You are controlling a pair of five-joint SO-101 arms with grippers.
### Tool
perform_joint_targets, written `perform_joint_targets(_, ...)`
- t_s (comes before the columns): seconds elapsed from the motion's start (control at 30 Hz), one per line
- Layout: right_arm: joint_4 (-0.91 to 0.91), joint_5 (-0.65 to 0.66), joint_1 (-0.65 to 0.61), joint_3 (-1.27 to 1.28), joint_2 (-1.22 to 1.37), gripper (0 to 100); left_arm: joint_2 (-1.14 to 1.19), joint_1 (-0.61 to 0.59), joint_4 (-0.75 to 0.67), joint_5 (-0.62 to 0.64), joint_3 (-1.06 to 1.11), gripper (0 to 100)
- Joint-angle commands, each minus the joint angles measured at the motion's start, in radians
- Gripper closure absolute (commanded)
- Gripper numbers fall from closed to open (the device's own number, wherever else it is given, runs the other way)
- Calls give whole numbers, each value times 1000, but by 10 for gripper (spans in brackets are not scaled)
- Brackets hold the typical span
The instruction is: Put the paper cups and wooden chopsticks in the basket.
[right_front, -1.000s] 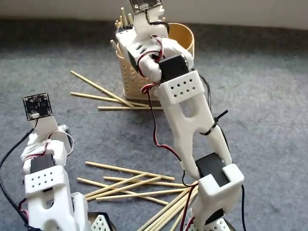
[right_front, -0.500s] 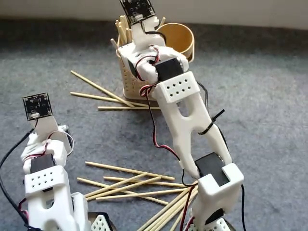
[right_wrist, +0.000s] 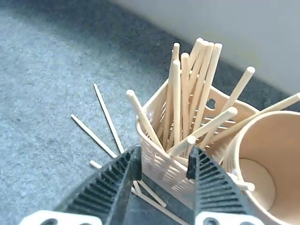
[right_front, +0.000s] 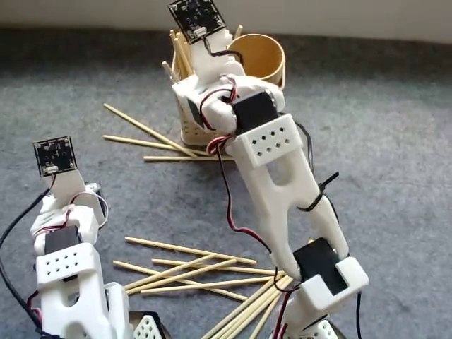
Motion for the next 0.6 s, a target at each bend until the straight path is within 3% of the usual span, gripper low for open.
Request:
perform_joint_targets(0.0, 42, 8, -7, -2, -91, 933, -18, 5, -18, 3, -5, 899)
perform_joint_targets(0.07, 68, 8, -7, -2, -122, 998, -18, 5, -18, 3, -5, 899)
perform_joint_targets(0.33, 214, 5, -7, 25, -294, 992, -18, 7, -18, 3, -5, 899)
perform_joint_targets(0.57, 248, 6, 2, 206, -437, 992, -18, 7, -18, 3, -5, 899)
